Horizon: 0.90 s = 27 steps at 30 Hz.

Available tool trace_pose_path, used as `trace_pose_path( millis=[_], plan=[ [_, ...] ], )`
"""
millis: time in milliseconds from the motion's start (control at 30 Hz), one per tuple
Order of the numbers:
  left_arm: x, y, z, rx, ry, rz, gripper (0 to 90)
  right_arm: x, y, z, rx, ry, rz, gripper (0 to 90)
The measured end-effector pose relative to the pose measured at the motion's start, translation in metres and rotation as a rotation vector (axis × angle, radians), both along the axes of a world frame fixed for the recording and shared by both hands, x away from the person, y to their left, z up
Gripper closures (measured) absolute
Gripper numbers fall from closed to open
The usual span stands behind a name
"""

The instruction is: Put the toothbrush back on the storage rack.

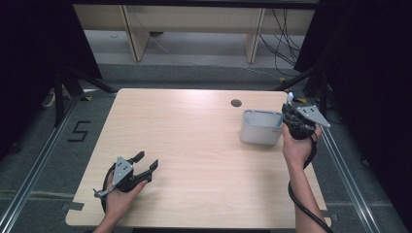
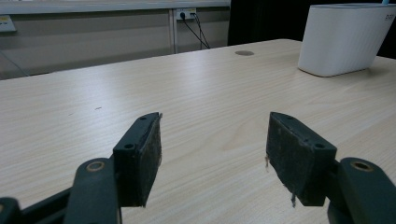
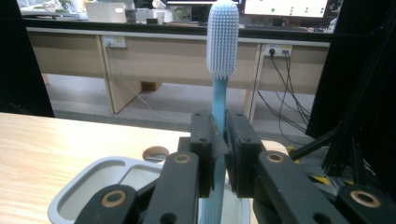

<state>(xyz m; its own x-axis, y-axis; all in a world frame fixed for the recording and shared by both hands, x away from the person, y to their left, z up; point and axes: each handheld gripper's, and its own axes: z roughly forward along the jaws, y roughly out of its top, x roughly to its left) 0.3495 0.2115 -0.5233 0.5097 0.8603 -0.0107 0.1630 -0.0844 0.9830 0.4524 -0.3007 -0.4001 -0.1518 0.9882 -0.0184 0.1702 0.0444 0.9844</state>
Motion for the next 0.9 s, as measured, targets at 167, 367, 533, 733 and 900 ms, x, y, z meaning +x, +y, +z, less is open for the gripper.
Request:
trace_pose_path(
  millis=[167, 367, 533, 733, 900],
  plan=[
    [0.0, 0.0, 0.0, -0.002, -0.002, 0.001, 35.2, -0.001, 0.001, -0.006, 0.005, 0.027, -0.001, 82.7],
    [0.0, 0.0, 0.0, -0.002, -0.002, 0.001, 35.2, 0.002, 0.001, -0.015, 0.0, 0.033, 0.003, 82.6],
    [0.0, 0.0, 0.0, -0.002, -0.002, 0.001, 35.2, 0.002, 0.002, -0.019, 0.007, 0.054, 0.001, 82.6],
    [-0.001, -0.001, 0.0, -0.002, -0.002, -0.002, 35.2, 0.002, 0.001, -0.023, -0.003, 0.058, 0.005, 82.6],
    [-0.001, -0.001, 0.0, -0.001, -0.002, -0.001, 35.2, 0.002, 0.001, -0.027, -0.004, 0.061, 0.002, 82.6]
  ],
)
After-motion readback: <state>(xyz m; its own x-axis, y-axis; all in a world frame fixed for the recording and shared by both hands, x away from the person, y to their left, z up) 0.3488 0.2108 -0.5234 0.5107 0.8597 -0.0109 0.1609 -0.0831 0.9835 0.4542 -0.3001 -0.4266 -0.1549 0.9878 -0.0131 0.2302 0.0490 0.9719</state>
